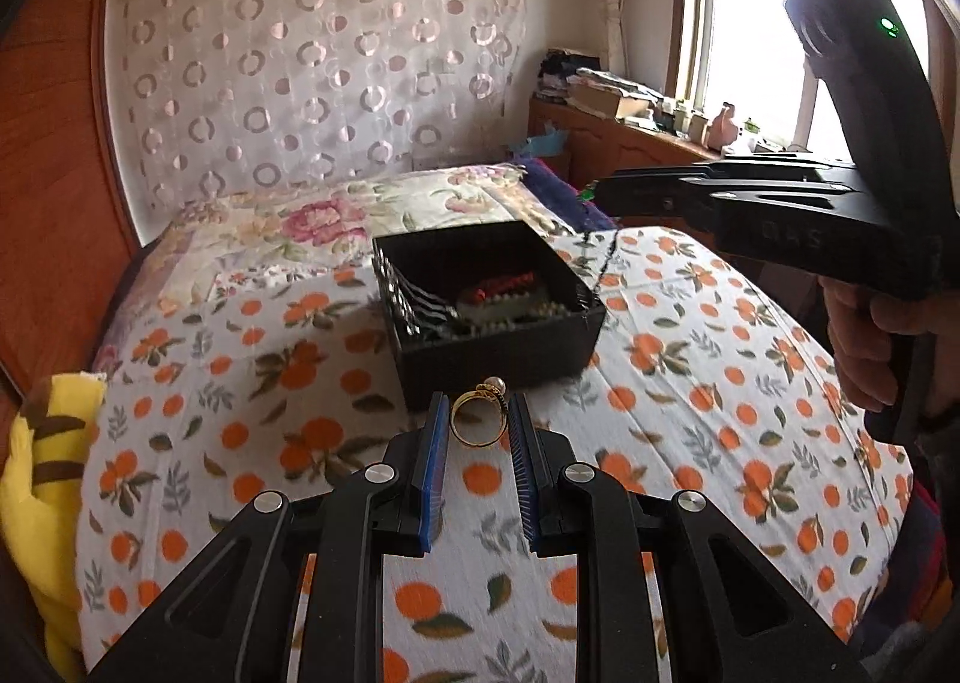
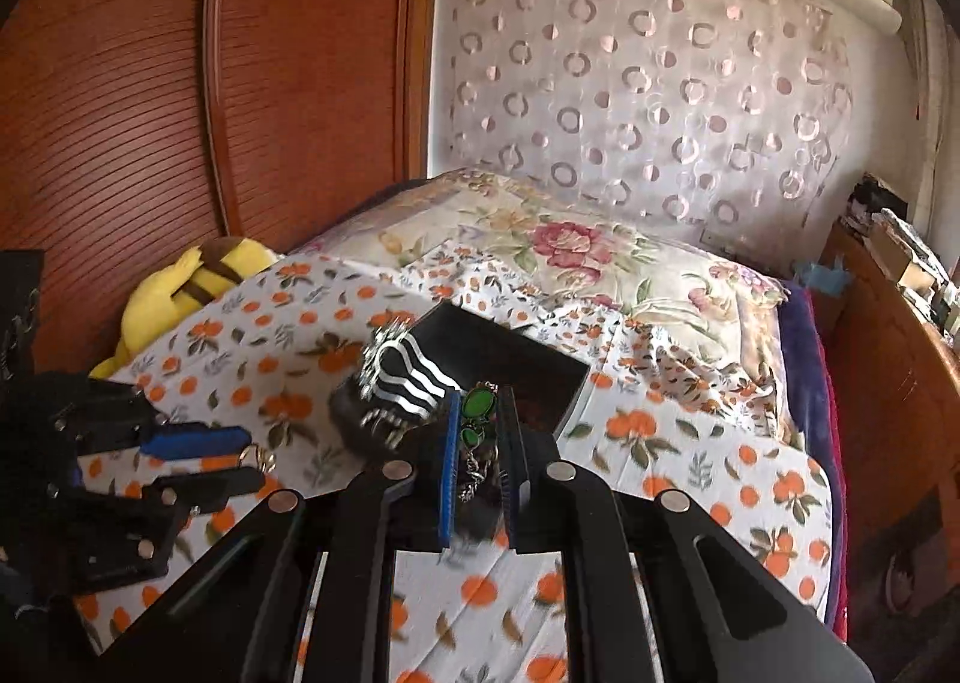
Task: Organize jewelry
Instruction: 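Carry the gold ring and green keychain over the black box, then open both tools over the box and withdraw them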
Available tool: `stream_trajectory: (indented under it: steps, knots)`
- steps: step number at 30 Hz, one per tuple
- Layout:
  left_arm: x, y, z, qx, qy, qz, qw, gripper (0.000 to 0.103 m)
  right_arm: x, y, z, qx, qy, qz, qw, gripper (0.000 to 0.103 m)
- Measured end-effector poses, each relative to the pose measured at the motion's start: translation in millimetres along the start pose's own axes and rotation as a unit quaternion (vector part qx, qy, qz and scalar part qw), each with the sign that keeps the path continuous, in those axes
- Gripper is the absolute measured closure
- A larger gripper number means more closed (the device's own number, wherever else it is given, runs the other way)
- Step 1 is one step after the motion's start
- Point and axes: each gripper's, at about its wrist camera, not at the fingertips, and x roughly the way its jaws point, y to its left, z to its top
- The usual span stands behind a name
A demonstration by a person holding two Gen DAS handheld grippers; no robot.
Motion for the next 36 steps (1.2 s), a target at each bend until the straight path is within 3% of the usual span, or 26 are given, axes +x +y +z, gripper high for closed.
stream_trajectory:
  steps: [8,16,27,29,31,36]
  knots:
    - [13.4,2.3,12.1,0.003,0.002,0.007,1.0000,0.084,20.5,-7.8,12.2,0.013,-0.003,-0.001,1.000,0.090]
    - [26.5,3.6,25.1,-0.004,0.003,0.006,1.0000,0.084,46.5,-19.2,1.0,0.041,0.033,-0.002,0.999,0.082]
    - [58.0,-4.3,52.2,0.009,0.003,0.022,0.9997,0.084,25.7,-30.4,-22.1,0.064,0.024,-0.003,0.998,0.071]
    - [60.7,-5.3,53.9,0.010,0.004,0.029,0.9995,0.079,20.0,-30.4,-27.8,0.067,0.020,-0.009,0.997,0.067]
    - [59.0,-4.7,54.1,0.008,-0.001,0.034,0.9994,0.061,15.0,-32.3,-31.6,0.076,0.016,-0.009,0.997,0.066]
    - [46.3,-0.1,47.2,-0.005,-0.008,0.048,0.9988,0.039,-0.1,-30.4,-46.9,0.094,0.008,-0.015,0.995,0.061]
